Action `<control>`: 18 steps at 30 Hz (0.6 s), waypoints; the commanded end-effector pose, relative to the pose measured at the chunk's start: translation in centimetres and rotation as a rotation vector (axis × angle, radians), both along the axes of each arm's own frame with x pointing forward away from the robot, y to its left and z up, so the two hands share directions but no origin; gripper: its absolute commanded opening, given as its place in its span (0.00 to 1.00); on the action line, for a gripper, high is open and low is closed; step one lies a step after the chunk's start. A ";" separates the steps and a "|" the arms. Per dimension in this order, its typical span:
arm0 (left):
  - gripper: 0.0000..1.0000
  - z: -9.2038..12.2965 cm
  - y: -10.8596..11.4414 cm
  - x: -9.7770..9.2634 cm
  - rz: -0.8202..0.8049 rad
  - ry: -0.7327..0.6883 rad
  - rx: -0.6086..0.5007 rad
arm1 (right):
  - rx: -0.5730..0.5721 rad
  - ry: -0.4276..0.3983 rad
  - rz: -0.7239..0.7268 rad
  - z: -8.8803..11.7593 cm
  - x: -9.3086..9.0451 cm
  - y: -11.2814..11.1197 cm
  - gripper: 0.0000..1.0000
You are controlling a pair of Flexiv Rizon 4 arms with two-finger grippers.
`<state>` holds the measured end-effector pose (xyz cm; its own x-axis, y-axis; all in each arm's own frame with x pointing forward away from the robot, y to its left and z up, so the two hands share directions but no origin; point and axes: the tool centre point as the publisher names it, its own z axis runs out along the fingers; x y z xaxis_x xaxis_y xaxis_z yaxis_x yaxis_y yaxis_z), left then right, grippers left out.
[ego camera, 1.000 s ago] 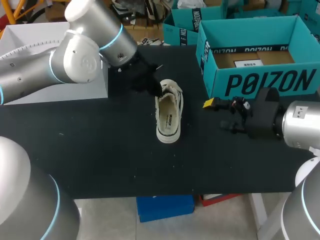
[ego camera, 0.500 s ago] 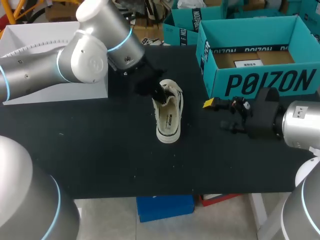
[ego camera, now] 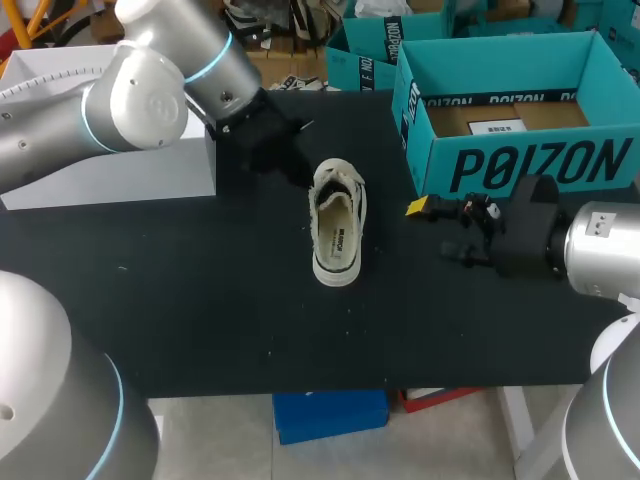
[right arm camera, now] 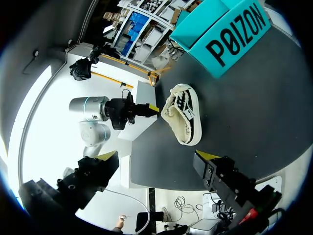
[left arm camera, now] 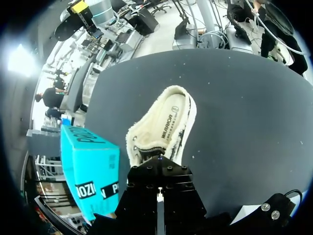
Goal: Take the shoe out of the shoebox, open the shoe tongue, remove and reinsert the insole, then place the shoe into the shoebox
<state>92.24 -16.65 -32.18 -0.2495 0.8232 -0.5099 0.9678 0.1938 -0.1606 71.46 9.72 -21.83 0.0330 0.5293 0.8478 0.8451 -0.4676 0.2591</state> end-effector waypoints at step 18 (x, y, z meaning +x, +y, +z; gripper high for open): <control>0.00 -2.6 -4.4 1.7 -0.059 0.022 0.005 | 0.000 0.000 0.001 0.1 0.0 -0.1 1.00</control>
<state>93.78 -20.72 -34.26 -0.2138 0.8405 -0.4979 0.9735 0.1410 -0.1800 71.46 9.72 -21.83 0.0330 0.5293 0.8478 0.8451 -0.4676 0.2591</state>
